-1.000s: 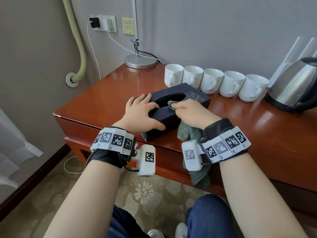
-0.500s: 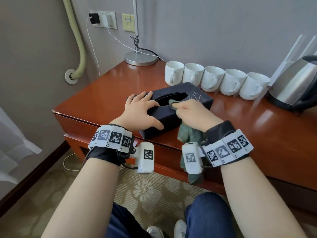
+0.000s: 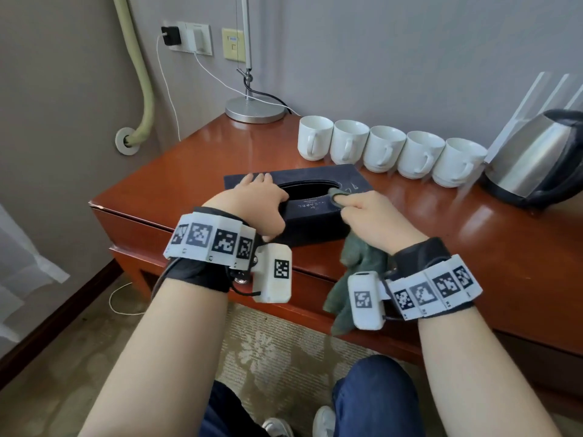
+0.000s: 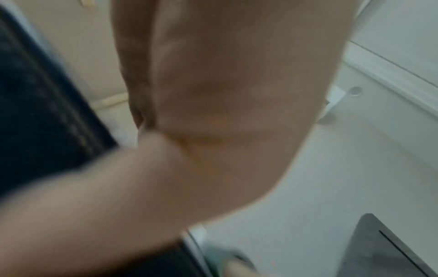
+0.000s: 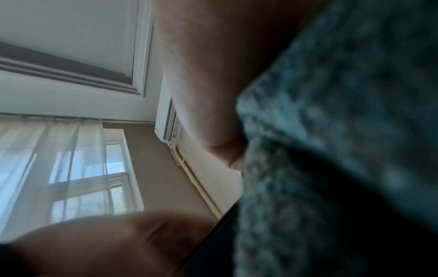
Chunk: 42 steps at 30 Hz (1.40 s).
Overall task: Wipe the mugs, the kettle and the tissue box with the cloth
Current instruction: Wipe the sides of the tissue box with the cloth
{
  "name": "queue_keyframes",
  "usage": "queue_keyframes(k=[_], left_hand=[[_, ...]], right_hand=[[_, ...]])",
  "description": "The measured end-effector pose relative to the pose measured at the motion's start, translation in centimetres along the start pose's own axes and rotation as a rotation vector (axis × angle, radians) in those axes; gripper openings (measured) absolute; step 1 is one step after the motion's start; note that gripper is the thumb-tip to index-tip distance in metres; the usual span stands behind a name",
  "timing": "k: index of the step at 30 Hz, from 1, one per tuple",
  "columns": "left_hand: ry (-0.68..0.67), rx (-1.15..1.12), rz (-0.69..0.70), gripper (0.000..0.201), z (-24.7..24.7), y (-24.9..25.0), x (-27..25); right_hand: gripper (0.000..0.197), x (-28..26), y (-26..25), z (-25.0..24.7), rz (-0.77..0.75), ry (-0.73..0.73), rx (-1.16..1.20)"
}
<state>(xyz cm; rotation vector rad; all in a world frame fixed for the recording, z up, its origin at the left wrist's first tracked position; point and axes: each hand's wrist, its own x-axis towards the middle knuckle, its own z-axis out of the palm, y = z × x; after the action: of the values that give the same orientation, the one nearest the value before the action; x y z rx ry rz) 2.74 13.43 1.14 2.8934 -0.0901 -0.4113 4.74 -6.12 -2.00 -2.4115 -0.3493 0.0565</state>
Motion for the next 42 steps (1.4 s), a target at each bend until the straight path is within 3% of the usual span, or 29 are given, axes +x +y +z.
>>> queue_keyframes(k=[5,8,14,20,24,26,30,33,36,37,42], left_hand=[[0.165,0.075,0.076,0.091,3.2,1.8,1.6],[0.278,0.072,0.111,0.087,3.8,1.0,2.0],[0.296,0.012,0.124,0.079,3.2,0.9,2.3],[0.277,-0.005,0.110,0.077,2.8,0.6,2.1],[0.278,0.007,0.104,0.081,2.9,0.4,2.2],[0.280,0.006,0.106,0.080,2.9,0.4,2.3],[0.289,0.002,0.120,0.079,3.0,0.2,2.5],[0.290,0.007,0.125,0.080,3.2,0.1,2.6],[0.293,0.017,0.127,0.081,3.3,0.1,2.6],[0.297,0.018,0.128,0.080,3.3,0.1,2.5],[0.312,0.018,0.127,0.080,3.4,0.0,2.7]], right_hand=[[0.046,-1.2,-0.1,1.3,-0.070,-0.094,0.037],[0.046,-1.9,2.0,-0.6,-0.040,0.000,-0.017],[0.045,-1.2,4.0,-3.2,0.166,0.152,0.038],[0.038,0.6,0.7,-3.3,0.172,-0.052,-0.100],[0.051,-0.6,0.9,-2.8,0.148,-0.127,-0.027],[0.053,-1.3,1.2,-3.1,0.115,-0.176,-0.097],[0.038,-0.7,1.4,-5.1,0.232,-0.148,-0.224],[0.063,0.9,0.8,-5.3,0.273,-0.151,-0.324],[0.102,2.5,0.0,-4.3,0.292,-0.081,-0.173],[0.104,3.0,-0.1,-3.9,0.282,-0.061,-0.152],[0.065,1.3,-0.5,-2.5,0.047,-0.020,-0.315]])
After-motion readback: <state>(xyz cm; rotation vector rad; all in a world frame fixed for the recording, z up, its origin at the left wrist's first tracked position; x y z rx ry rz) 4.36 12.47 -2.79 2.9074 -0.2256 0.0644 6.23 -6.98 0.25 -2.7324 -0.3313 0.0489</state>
